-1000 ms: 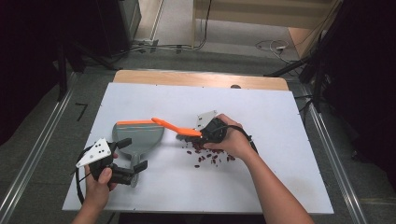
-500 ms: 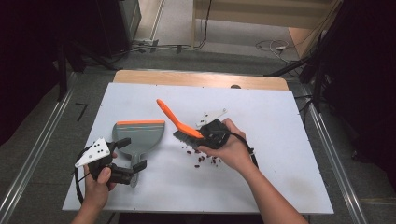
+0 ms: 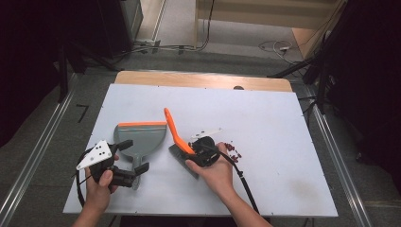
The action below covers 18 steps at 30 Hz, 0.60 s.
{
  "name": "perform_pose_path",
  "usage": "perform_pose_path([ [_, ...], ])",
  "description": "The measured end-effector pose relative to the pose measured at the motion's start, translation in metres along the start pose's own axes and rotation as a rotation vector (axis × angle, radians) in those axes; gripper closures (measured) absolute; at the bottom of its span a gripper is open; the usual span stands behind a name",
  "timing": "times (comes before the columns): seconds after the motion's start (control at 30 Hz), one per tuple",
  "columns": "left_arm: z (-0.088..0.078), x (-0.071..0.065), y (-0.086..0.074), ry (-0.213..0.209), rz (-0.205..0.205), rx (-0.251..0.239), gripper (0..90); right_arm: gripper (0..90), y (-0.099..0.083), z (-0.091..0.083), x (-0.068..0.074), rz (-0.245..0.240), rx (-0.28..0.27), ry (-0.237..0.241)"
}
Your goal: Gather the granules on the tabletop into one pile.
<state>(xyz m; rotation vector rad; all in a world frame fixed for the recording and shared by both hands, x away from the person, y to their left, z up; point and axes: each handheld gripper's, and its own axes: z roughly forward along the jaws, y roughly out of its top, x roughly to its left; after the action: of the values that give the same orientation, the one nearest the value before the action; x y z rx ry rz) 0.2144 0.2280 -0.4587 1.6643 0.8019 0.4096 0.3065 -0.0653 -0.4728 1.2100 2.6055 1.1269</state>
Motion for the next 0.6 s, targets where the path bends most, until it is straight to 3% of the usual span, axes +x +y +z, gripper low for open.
perform_pose_path([
  [0.1, 0.0, 0.001, 0.0, 0.003, -0.002, 0.0, 0.0, 68.5, -0.001, -0.001, -0.012, 0.048, -0.003, -0.013],
  [0.23, 0.0, 0.001, -0.001, 0.0, 0.001, 0.003, 0.0, 68.3, -0.002, -0.005, -0.023, 0.062, -0.005, -0.054],
  [0.6, 0.001, -0.001, 0.0, -0.001, 0.004, 0.005, 0.0, 68.1, -0.01, -0.018, -0.05, 0.132, -0.027, -0.088],
])
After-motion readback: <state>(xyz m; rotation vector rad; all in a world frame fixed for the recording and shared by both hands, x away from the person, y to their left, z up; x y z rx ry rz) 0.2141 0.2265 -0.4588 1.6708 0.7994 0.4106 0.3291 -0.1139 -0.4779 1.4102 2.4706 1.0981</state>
